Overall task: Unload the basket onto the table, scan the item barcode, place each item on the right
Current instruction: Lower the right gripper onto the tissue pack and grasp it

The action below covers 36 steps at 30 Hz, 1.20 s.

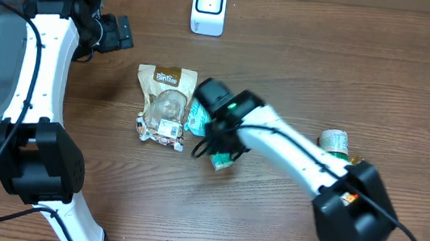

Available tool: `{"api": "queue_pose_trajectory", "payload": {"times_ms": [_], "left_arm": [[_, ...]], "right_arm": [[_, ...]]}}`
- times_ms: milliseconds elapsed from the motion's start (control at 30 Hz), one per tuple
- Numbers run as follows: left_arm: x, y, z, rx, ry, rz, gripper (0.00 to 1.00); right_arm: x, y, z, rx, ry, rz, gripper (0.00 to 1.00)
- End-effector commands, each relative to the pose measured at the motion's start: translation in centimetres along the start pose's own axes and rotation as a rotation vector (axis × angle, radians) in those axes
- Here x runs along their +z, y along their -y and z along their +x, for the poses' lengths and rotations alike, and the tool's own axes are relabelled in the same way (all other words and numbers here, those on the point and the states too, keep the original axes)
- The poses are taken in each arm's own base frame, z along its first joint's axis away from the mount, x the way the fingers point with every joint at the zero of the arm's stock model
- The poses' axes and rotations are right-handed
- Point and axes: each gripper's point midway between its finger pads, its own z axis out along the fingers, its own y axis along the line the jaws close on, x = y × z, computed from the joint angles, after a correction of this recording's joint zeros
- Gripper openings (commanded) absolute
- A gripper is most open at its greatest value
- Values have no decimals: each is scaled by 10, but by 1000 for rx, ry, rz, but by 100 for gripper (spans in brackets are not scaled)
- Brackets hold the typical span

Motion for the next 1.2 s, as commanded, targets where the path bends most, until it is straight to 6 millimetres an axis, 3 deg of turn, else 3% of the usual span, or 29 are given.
{"api": "queue_pose_trajectory", "payload": {"times_ms": [0,100,200,500,733,900,1167], "left_arm": [[-9,7,-3,25,20,18,100],[-9,7,-3,25,20,19,100],[-9,7,-3,25,21,19,100],[-9,7,-3,25,20,19,100],[-9,7,-3,25,21,19,100],[-9,7,-3,25,21,19,100],[-9,7,-3,25,20,19,99]], "right_arm": [[-13,-5,-7,-89,-29,-159,49],[-12,-15,4,-150,-91,-286,48],[1,-9,14,-136,-126,-277,34],[42,-4,16,-115,-102,-270,35],[27,-12,5,-119,-76,-295,39],[27,5,-9,-104,-26,-216,47],[30,20,-9,-18,-48,-204,52]]}}
